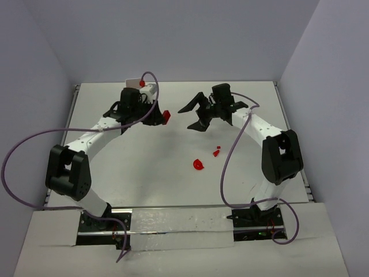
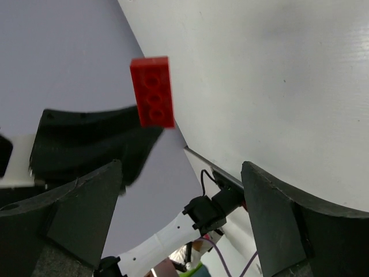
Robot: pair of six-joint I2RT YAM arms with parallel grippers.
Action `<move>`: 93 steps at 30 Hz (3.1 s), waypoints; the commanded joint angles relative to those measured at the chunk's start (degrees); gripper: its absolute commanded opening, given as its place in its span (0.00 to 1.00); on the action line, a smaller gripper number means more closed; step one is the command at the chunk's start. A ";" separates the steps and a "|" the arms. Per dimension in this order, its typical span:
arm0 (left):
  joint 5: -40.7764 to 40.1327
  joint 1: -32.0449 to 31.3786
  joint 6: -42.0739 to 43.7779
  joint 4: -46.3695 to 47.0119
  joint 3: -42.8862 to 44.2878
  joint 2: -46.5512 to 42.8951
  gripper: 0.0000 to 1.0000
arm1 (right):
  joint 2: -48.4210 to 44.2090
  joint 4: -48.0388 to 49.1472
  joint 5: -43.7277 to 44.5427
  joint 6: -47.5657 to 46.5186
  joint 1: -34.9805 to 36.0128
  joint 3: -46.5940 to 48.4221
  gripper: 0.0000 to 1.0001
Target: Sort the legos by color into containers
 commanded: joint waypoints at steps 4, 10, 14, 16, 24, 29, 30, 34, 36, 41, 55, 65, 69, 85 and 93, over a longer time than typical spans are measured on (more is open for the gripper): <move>-8.49 10.89 9.61 -7.42 2.53 -3.80 0.00 | -3.00 -1.84 1.44 -7.63 -2.08 6.04 0.92; -8.79 14.75 8.68 -4.42 6.09 -0.24 0.00 | -2.36 -1.64 1.57 -8.70 -2.09 6.39 0.92; -5.08 15.73 7.24 -2.05 8.86 2.76 0.00 | -1.89 -1.47 1.55 -9.06 -2.17 6.34 0.92; -1.92 15.96 7.12 -1.55 10.15 4.31 0.00 | -1.88 -1.19 1.37 -9.08 -2.22 5.91 0.92; 8.31 17.10 6.86 -1.81 15.82 11.99 0.00 | -0.57 0.21 0.06 -8.47 -2.43 5.27 0.92; 4.47 17.19 6.28 -0.81 18.59 15.14 0.00 | -0.30 0.87 -0.43 -8.29 -2.61 4.87 0.92; 3.37 17.19 6.29 -0.81 19.07 15.63 0.00 | -0.26 0.95 -0.55 -8.25 -2.61 4.79 0.92; -0.65 17.44 6.68 -0.95 20.26 17.04 0.00 | -0.22 1.42 -0.91 -8.04 -2.95 4.32 0.92; -2.22 17.79 6.52 -0.52 20.20 16.98 0.00 | -0.29 1.60 -1.16 -7.86 -3.05 4.14 0.92; -9.52 18.56 6.67 -0.23 19.60 15.96 0.00 | -0.21 2.22 -1.70 -7.33 -3.13 3.78 0.92; 2.47 19.56 11.71 -0.62 15.40 8.73 0.00 | -0.52 3.19 -2.62 -7.29 -3.13 3.56 0.92; 3.90 19.82 1.57 -4.49 8.77 3.38 0.00 | -0.42 2.52 -2.40 -7.15 -3.19 3.92 0.92; 3.64 19.91 -5.12 -4.49 7.38 2.16 0.00 | -0.37 2.40 -2.31 -7.24 -3.22 4.04 0.92; 0.95 21.71 -28.53 -10.85 13.31 11.94 0.06 | -0.86 2.37 -2.20 -7.56 -3.90 3.10 0.92; 5.76 22.90 -31.72 -7.98 13.69 13.72 0.04 | -0.56 2.93 -2.49 -7.33 -3.93 2.99 0.92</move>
